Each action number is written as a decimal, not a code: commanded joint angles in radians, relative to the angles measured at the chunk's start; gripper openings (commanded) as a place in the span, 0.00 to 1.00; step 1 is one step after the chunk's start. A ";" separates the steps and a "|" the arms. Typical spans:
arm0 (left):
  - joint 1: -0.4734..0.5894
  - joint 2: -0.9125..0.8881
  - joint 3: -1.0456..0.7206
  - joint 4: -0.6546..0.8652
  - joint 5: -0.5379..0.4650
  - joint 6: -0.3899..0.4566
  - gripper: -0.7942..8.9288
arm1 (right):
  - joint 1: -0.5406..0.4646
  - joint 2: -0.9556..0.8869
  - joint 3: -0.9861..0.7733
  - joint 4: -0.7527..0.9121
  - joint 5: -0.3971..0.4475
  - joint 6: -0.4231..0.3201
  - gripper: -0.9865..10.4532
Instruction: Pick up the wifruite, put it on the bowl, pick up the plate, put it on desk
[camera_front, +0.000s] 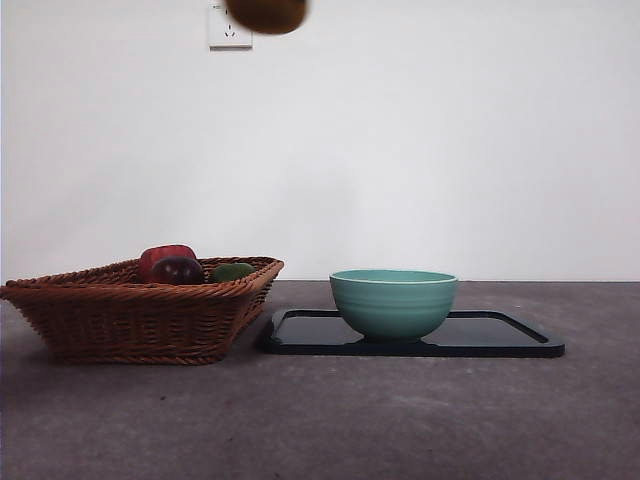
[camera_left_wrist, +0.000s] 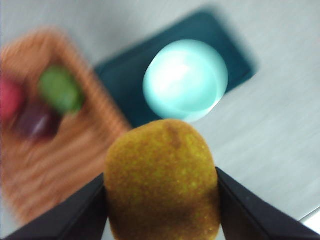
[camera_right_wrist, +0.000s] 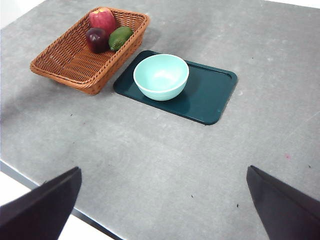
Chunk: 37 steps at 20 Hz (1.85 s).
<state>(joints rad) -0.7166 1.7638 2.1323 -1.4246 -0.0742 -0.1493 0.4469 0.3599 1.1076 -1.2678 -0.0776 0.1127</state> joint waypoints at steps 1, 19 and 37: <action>0.037 -0.076 -0.109 -0.063 -0.022 -0.037 0.33 | 0.006 0.002 0.011 0.010 -0.001 0.011 0.60; 0.253 -0.085 -0.561 0.293 -0.090 -0.101 0.33 | 0.006 0.002 0.011 0.010 -0.001 0.014 0.60; 0.253 0.263 -0.561 0.428 -0.085 -0.076 0.33 | 0.006 0.002 0.011 0.011 0.000 0.014 0.60</action>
<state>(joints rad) -0.4602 1.9911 1.5604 -0.9962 -0.1589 -0.2409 0.4469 0.3599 1.1072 -1.2675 -0.0780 0.1127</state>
